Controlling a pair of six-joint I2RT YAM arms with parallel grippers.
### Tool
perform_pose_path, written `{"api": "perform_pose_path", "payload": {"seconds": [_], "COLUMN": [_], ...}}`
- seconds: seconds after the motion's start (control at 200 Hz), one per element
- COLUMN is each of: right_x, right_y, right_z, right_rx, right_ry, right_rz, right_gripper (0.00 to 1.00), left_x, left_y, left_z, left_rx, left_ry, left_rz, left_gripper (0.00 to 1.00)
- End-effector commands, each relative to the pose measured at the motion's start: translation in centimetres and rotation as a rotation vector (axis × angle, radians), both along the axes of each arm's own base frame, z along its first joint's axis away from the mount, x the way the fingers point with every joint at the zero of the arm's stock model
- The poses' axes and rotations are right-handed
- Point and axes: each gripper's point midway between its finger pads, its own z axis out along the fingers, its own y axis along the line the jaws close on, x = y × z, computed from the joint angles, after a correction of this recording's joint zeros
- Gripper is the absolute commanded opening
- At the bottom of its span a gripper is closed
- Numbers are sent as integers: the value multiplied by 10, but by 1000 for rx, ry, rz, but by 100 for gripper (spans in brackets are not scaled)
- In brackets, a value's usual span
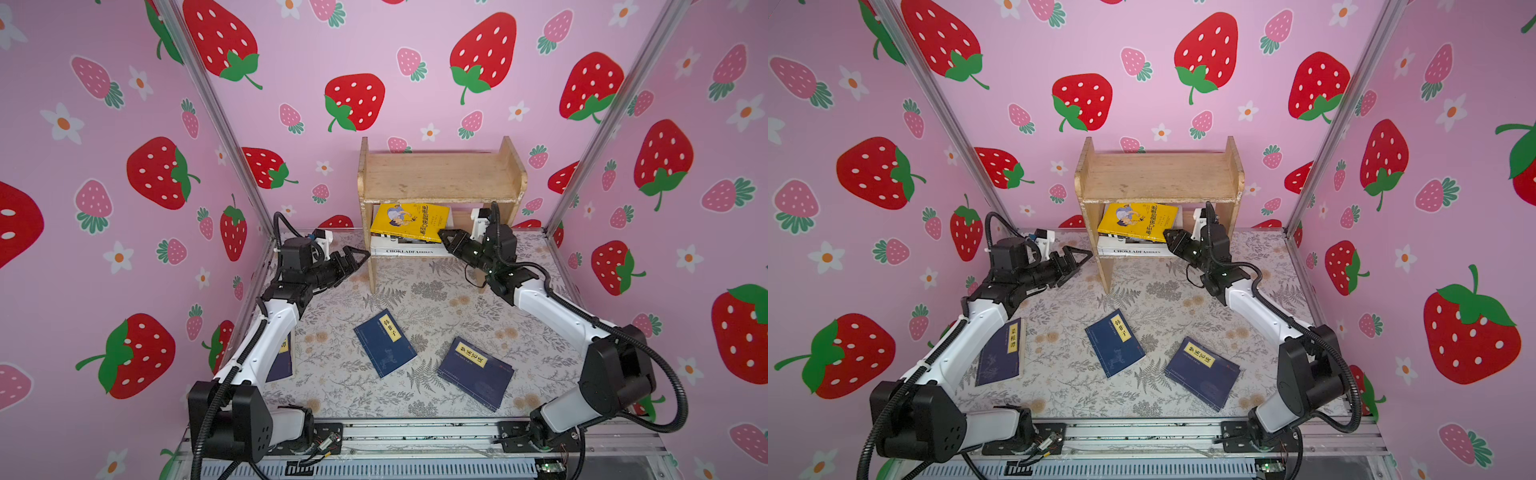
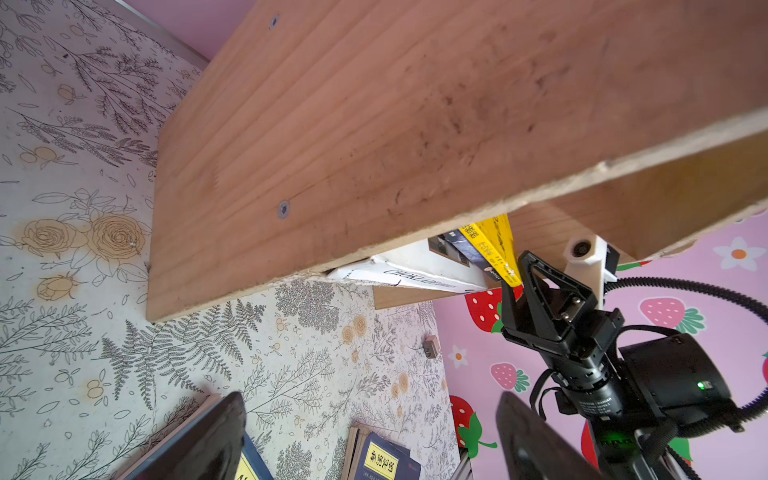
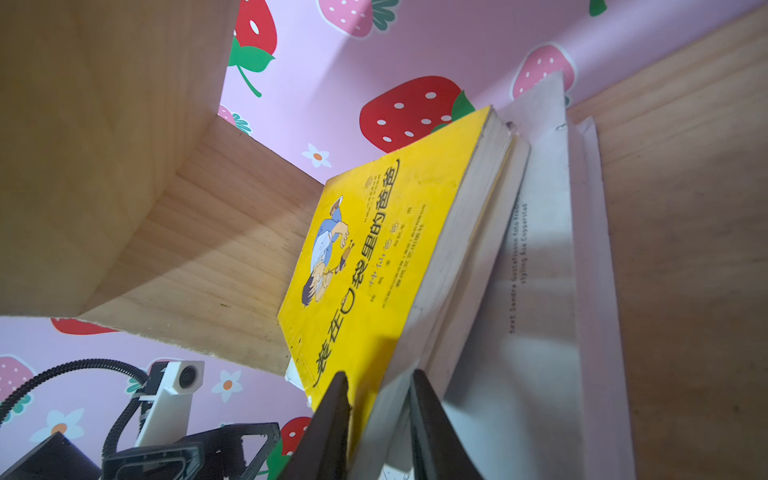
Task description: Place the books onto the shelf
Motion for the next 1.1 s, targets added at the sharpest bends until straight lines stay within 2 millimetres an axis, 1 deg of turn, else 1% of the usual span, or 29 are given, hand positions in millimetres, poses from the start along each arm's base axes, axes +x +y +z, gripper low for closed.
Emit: {"api": "perform_pose_path", "payload": {"seconds": [0.0,0.09,0.235,0.33,0.465,0.56,0.66,0.705,0.73,0.75,0.775,0.82,0.84,0.855,0.91,0.99,1.096], "right_x": [-10,-9,-6,-5,-7,-10,-11,-9,-7,-4,-2,1,2,2,5,8,11], "right_y": [19,22,25,23,14,5,1,0,-1,-2,-4,-6,-7,-8,-10,-11,-8], "right_z": [27,26,24,24,31,39,45,44,43,41,38,34,31,31,28,24,17], "right_rx": [47,53,63,56,43,45,31,15,3,-9,-24,-40,-42,-42,-56,-73,-99], "right_ry": [-40,-31,-29,-34,-63,-95,-120,-116,-104,-90,-76,-46,-33,-27,-7,17,27], "right_rz": [82,92,98,90,77,63,49,41,31,21,5,-17,-25,-31,-48,-65,-78], "right_gripper": [24,22,14,10,3,2,4,9,19,28,37,49,51,55,58,59,60], "left_x": [-2,-3,-4,-5,-5,-4,-4,-5,-5,-6,-6,-7,-7,-7,-7,-4,7], "left_y": [-4,-4,-3,-3,-2,-2,-4,-4,-3,-3,-2,-1,-1,-1,0,1,3], "left_z": [8,8,7,8,6,5,7,10,12,14,15,19,19,20,22,24,31], "left_rx": [-13,-14,-13,-9,-9,-12,-15,-17,-16,-15,-13,-5,-4,-2,3,9,41], "left_ry": [-31,-30,-30,-30,-26,-24,-30,-42,-48,-54,-57,-69,-69,-72,-78,-87,-121], "left_rz": [-21,-21,-20,-19,-15,-13,-16,-16,-12,-11,-8,-4,-4,-2,4,12,30], "left_gripper": [95,95,95,95,95,95,94,94,94,94,95,95,95,95,95,95,95]}}
